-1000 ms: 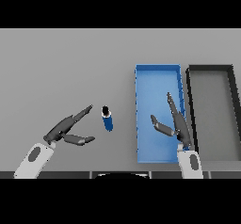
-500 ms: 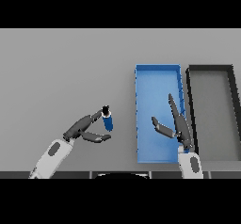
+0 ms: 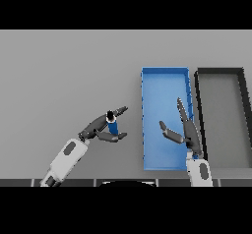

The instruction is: Pick up the blue pipe and place it into the blue bin.

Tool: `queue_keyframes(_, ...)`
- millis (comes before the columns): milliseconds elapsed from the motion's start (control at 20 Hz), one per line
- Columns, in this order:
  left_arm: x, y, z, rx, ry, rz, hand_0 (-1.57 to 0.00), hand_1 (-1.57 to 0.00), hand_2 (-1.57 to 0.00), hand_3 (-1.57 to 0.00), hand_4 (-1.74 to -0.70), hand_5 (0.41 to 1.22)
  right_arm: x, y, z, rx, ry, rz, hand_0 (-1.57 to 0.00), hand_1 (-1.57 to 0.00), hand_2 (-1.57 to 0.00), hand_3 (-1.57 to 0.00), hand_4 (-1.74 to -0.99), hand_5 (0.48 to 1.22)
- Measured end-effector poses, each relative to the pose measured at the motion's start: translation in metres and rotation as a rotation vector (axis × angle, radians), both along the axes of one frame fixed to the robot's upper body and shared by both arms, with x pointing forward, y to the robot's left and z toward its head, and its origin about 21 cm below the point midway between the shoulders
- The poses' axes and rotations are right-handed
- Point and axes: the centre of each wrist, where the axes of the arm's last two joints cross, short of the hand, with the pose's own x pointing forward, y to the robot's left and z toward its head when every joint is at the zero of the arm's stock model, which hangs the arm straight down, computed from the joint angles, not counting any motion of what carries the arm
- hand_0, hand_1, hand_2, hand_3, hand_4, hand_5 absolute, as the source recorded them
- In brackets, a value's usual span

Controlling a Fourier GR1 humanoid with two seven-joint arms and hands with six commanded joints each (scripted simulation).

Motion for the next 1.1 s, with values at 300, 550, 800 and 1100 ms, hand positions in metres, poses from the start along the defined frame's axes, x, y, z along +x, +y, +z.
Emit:
queue_keyframes(300,-0.007,-0.016,-0.006,-0.035,0.027,0.004,-1.02,-1.11,-1.14,-1.10,-1.57,1.034,-0.001,-0.001,0.001,0.012,0.008,0.004,0.00,0.00,0.00,0.00,-1.196,0.604)
queue_keyframes(550,-0.016,-0.023,-0.009,-0.061,-0.031,-0.012,-1.39,-1.42,-1.43,-1.35,-1.68,1.160,-0.001,-0.005,0.002,0.016,0.006,0.004,0.00,0.00,0.00,0.00,-1.192,0.602)
queue_keyframes(800,-0.013,-0.033,0.018,-0.162,-0.117,-0.002,-1.51,-1.52,-1.52,-1.45,-1.72,1.201,0.002,-0.003,0.002,-0.002,0.000,-0.002,0.00,0.00,0.00,0.00,-1.183,0.606)
queue_keyframes(1100,-0.014,-0.051,0.055,-0.199,-0.162,-0.063,-1.56,-1.56,-1.56,-1.49,-1.74,1.216,-0.002,-0.007,-0.002,-0.007,-0.010,0.002,0.00,0.00,0.00,0.00,-1.144,0.601)
